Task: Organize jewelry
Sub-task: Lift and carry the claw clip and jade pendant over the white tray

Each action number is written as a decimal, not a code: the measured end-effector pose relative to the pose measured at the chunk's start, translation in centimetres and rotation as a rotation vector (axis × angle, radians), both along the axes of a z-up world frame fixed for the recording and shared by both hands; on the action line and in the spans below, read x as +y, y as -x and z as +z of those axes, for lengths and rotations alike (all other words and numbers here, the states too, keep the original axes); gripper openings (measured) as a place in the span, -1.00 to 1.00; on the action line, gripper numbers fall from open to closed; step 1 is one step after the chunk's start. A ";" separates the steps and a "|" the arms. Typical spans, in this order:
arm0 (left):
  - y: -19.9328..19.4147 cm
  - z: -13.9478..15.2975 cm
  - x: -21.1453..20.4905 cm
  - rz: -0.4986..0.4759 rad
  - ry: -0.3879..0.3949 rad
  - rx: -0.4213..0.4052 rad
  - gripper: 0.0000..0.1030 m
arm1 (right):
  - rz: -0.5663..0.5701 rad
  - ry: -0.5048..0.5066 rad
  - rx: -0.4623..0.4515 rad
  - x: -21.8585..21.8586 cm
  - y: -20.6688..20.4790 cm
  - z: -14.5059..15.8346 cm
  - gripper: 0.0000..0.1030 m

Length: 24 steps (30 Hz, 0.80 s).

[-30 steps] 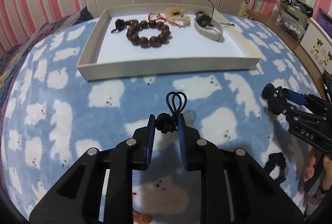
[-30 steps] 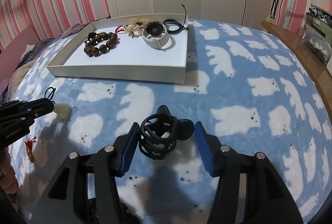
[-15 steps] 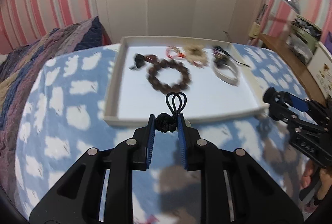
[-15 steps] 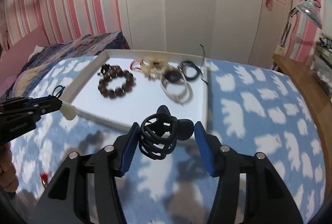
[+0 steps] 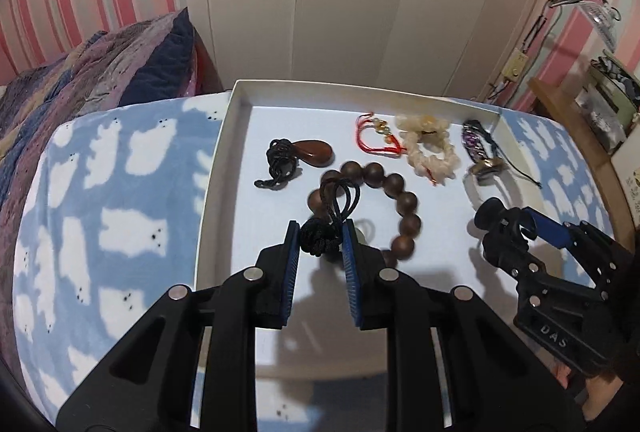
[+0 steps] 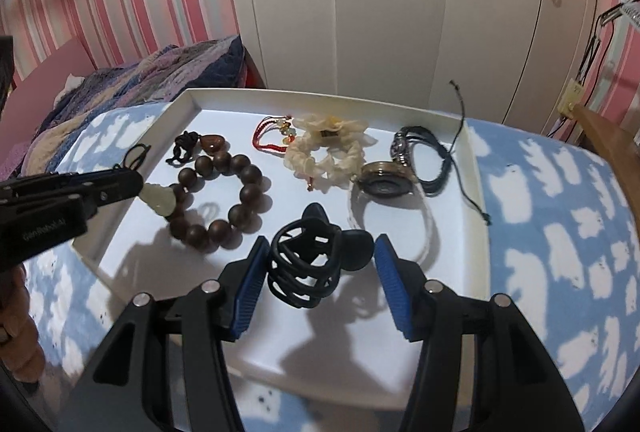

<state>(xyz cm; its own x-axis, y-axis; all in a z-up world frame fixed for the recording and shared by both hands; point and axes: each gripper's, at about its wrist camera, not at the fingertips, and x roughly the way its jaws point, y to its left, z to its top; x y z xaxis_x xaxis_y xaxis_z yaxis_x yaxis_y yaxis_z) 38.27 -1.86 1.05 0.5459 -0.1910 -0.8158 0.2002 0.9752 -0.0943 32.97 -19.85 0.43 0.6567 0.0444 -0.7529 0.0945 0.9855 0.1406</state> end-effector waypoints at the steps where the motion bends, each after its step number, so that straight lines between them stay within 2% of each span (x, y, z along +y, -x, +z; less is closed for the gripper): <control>1: -0.3 -0.2 0.1 0.003 -0.003 0.001 -0.61 | 0.001 0.000 0.003 0.0 -0.2 -0.2 0.06; 10: -0.5 -1.5 2.3 0.042 -0.013 0.006 -0.65 | 0.010 0.041 0.022 1.1 -1.5 -1.5 0.06; 16: 0.3 -1.5 3.0 0.043 -0.029 -0.005 -0.65 | 0.011 0.079 0.019 1.5 -1.7 -1.8 0.06; 24: 0.4 -3.2 2.9 0.055 -0.061 0.013 -0.65 | 0.006 0.097 0.014 1.8 -2.0 -2.0 0.07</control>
